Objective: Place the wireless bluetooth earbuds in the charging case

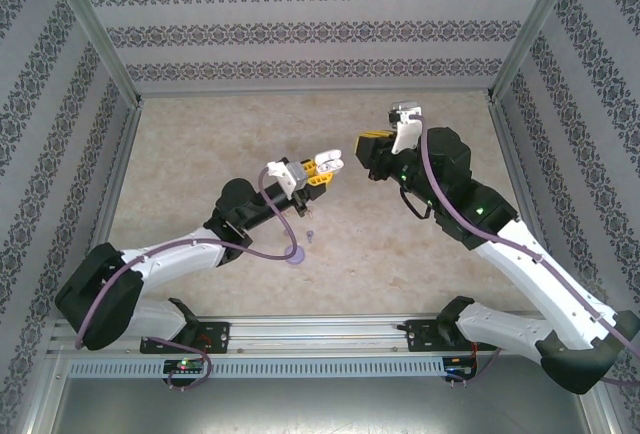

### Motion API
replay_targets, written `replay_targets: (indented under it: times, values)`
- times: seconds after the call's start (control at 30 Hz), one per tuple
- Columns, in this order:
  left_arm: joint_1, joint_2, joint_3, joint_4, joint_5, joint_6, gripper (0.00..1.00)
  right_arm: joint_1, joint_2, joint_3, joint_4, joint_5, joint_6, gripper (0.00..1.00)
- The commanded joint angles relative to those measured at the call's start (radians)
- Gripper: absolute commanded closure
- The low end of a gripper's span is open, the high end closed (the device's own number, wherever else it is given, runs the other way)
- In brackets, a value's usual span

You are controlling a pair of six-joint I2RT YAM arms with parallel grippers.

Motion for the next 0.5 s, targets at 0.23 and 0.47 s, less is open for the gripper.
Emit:
replay_targets:
  times: [0.23, 0.47]
  values:
    - [0.005, 0.039, 0.071, 0.095, 0.042, -0.075, 1.0, 0.042, -0.029, -0.121, 0.213, 0.004, -0.048, 0.78]
    - [0.005, 0.041, 0.075, 0.098, 0.046, -0.085, 1.0, 0.044, -0.011, -0.145, 0.237, 0.0, -0.033, 0.78]
